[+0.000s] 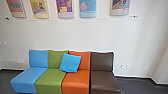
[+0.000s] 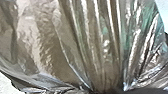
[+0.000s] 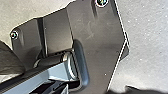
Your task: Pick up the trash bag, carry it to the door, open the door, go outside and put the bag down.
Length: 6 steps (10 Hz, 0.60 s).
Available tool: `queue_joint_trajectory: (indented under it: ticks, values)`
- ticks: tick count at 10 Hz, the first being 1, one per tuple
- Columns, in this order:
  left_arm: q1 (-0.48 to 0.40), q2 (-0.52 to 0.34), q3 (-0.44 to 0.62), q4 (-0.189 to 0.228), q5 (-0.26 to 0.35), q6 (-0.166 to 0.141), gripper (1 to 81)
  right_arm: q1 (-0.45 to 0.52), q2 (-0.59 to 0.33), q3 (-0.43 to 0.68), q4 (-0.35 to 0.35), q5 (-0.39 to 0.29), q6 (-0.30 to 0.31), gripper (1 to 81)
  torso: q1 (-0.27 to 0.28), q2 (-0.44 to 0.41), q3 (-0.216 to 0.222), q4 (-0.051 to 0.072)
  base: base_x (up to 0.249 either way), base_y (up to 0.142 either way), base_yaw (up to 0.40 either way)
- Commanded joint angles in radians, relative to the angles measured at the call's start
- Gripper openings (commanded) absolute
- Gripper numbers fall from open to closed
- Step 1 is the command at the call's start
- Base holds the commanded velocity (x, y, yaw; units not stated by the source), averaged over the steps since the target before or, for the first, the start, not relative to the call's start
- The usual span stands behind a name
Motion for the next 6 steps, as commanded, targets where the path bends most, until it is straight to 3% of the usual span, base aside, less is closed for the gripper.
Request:
queue_joint_trajectory:
  ticks: [1, 6]
  values:
    - [-0.047, -0.003, -0.001, -0.004, 0.073, 0.007, 1.0, 0.041, -0.003, 0.0, -0.005, -0.072, -0.005, 81.1, 0.0, 0.0, 0.0, 0.0, 0.0, 0.0, -0.144]
    - [-0.05, 0.0, -0.001, 0.001, 0.076, 0.007, 1.0, 0.036, -0.001, 0.003, -0.003, -0.072, -0.005, 81.1, 0.0, 0.0, 0.0, 0.0, 0.0, 0.0, -0.175]
